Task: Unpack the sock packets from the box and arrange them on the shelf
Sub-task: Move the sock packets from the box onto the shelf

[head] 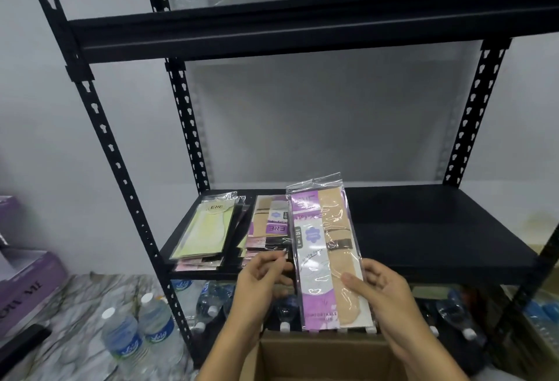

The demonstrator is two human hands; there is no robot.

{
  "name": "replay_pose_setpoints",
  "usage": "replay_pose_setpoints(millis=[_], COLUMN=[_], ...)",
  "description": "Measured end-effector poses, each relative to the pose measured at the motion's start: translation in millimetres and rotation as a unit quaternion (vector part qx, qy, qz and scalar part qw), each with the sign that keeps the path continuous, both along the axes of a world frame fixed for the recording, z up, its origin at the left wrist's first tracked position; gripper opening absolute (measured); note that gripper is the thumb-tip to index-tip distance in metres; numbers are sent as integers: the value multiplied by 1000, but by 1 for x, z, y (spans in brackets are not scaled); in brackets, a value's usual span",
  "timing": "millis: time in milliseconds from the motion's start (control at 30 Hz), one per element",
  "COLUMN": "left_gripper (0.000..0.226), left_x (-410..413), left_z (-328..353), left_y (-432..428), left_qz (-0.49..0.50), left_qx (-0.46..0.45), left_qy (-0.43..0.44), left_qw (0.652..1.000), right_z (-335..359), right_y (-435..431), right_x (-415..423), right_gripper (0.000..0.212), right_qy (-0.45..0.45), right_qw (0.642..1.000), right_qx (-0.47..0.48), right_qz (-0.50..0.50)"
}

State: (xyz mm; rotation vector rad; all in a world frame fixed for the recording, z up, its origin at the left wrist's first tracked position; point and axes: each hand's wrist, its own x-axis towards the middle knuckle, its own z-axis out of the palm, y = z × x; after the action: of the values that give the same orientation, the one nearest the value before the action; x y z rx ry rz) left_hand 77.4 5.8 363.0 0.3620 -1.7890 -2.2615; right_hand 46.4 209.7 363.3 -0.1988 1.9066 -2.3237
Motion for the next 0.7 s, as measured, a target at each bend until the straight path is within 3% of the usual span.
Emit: replay_pose_setpoints(millis=[200,300,433,567,700], left_gripper=[10,31,68,78,79], left_x=[-36,-63,-91,-110,-115], left_z=[-12,-14,-4,-2,-16], left_y=[-16,-30,-42,-49,-57], left_qz=[112,191,190,164,144], left_qx=[5,-130,-369,-449,-469], left_qy=[-50,-80,-161,-233,-257], left_qw=[992,970,896,847,832], right_z=[-6,-10,-13,-15,-19], right_y=[19,24,28,33,39], right_x=[-15,-23,-29,-33,-35], right_gripper=[20,21,20,20,20], right_qy=[-2,-10,-14,-14,-21], right_qw=[1000,999,999,998,998], right_qx=[-4,-15,-21,-26,-26], right_qz=[-22,-36,-39,-50,-56])
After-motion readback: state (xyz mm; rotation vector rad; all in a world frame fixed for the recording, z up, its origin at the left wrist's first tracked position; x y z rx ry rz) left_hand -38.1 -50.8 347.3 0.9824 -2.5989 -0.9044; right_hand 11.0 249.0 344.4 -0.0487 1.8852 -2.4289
